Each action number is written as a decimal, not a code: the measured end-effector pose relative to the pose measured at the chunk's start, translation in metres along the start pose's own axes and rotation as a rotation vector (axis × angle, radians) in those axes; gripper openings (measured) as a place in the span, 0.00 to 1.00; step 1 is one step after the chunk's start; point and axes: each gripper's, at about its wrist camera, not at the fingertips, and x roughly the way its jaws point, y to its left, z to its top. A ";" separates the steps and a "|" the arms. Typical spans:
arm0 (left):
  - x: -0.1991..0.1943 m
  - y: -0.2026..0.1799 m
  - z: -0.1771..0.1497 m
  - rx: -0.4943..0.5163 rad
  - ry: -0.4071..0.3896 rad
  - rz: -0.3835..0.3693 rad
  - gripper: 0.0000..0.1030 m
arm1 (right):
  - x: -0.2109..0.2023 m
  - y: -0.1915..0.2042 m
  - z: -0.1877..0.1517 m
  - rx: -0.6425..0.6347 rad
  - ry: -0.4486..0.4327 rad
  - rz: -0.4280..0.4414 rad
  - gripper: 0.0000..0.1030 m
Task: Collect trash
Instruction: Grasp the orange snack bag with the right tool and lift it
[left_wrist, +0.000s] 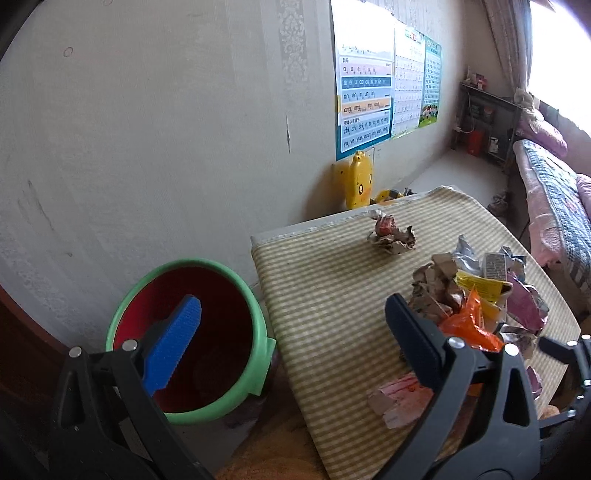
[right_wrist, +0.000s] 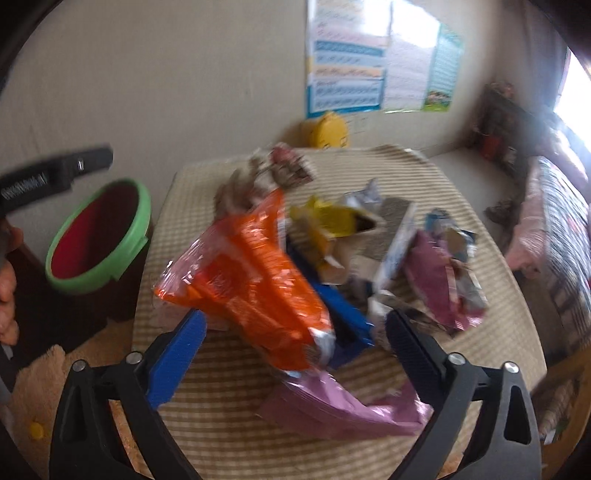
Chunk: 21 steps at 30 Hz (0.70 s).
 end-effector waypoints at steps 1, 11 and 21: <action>0.000 0.000 0.000 0.005 0.003 -0.025 0.95 | 0.006 0.004 0.002 -0.018 0.011 0.006 0.85; 0.000 -0.011 -0.003 0.034 -0.020 -0.004 0.95 | 0.015 -0.007 0.005 0.092 0.034 0.164 0.42; 0.033 -0.014 -0.007 0.028 0.072 -0.045 0.95 | -0.050 -0.063 -0.002 0.326 -0.102 0.105 0.42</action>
